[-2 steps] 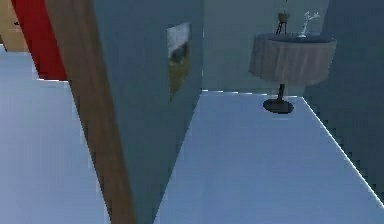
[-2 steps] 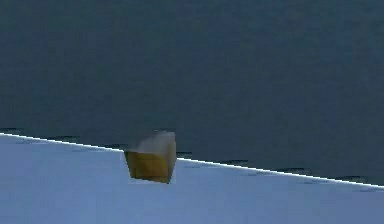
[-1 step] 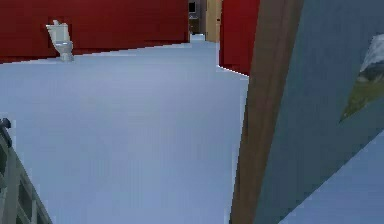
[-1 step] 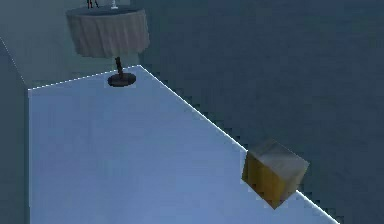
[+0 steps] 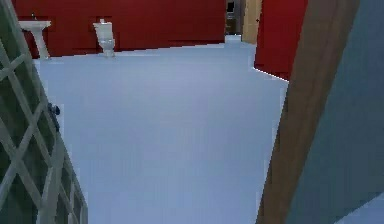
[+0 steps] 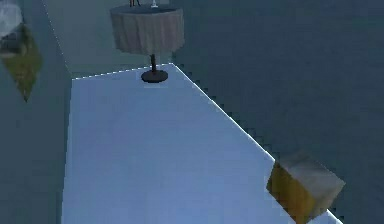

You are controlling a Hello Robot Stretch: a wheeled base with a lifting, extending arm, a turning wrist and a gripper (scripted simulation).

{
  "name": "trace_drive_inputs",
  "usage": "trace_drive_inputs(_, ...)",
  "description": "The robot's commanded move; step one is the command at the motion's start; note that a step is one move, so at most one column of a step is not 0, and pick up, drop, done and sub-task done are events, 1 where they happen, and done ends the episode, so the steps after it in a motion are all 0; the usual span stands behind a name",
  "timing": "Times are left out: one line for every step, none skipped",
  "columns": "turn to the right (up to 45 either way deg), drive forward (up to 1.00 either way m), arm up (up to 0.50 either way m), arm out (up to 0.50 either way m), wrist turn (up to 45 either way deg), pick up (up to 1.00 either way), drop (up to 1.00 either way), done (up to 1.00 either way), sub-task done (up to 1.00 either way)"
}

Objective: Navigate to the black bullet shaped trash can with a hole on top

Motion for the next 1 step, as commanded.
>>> trace_drive_inputs(0.0, 0.8, 0.0, 0.0, 0.0, 0.0, 0.0, 0.0, 0.0)
